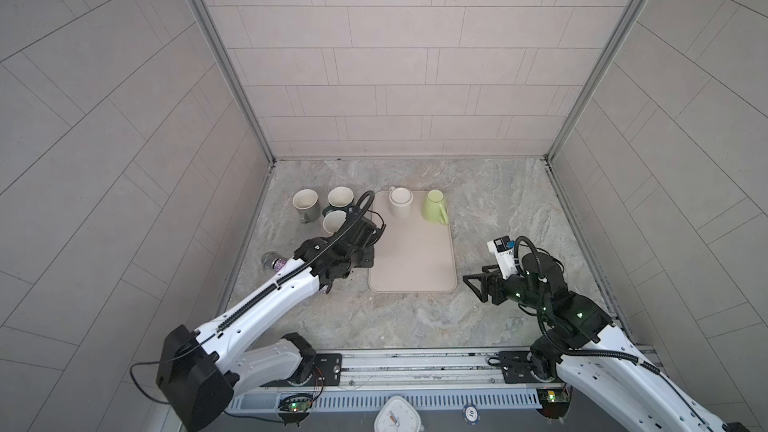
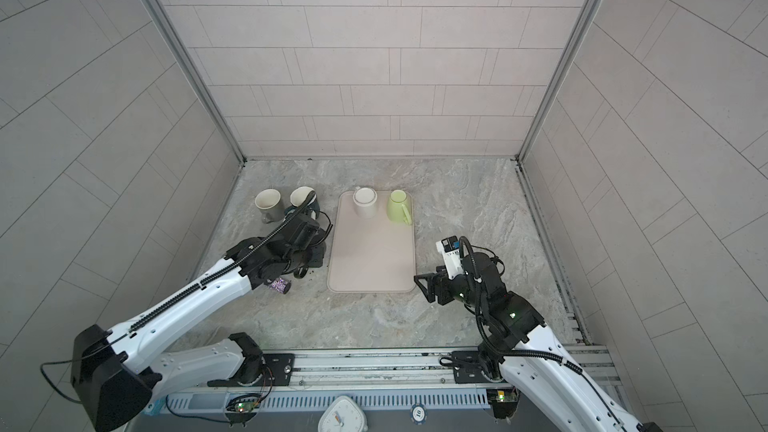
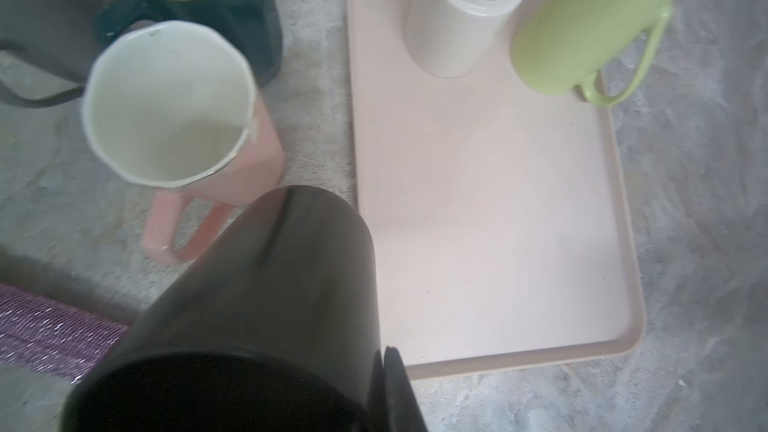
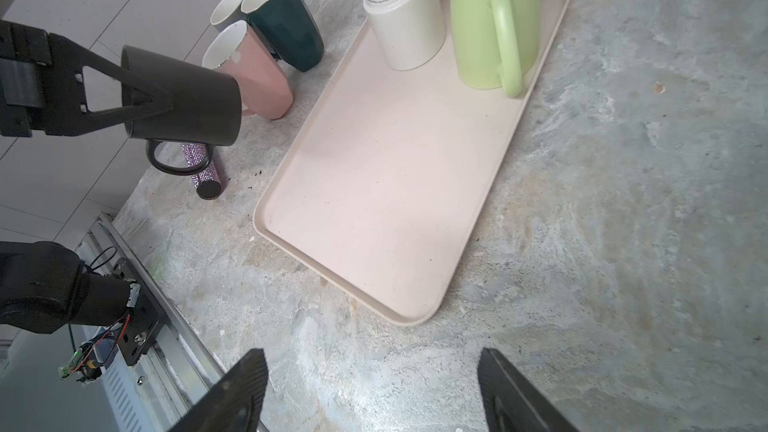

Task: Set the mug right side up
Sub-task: 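Lift the black mug off the tray toward the pink mug with the left gripper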

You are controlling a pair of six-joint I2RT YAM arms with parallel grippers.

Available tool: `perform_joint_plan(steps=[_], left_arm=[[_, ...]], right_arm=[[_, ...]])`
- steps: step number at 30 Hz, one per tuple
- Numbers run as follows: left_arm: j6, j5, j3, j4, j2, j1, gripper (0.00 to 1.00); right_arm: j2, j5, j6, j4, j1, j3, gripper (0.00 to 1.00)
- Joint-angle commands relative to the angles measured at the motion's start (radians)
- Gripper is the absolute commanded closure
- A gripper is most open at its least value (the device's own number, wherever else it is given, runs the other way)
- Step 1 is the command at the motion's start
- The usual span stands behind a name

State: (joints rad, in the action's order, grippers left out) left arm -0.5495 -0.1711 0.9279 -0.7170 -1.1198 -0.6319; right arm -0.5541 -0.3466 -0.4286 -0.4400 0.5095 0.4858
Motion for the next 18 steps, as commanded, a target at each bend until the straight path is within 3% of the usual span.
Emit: perform_joint_plan(steps=[1, 18], left_arm=[[0.032, -0.063, -0.013, -0.074, 0.031, 0.038, 1.00], [0.082, 0.082, -0.003, -0.036, -0.118, 0.101, 1.00]], right_arm=[[-0.016, 0.020, 0.024, -0.030, -0.003, 0.036, 0.19], [-0.101, -0.002, 0.033, -0.019, -0.003, 0.060, 0.19]])
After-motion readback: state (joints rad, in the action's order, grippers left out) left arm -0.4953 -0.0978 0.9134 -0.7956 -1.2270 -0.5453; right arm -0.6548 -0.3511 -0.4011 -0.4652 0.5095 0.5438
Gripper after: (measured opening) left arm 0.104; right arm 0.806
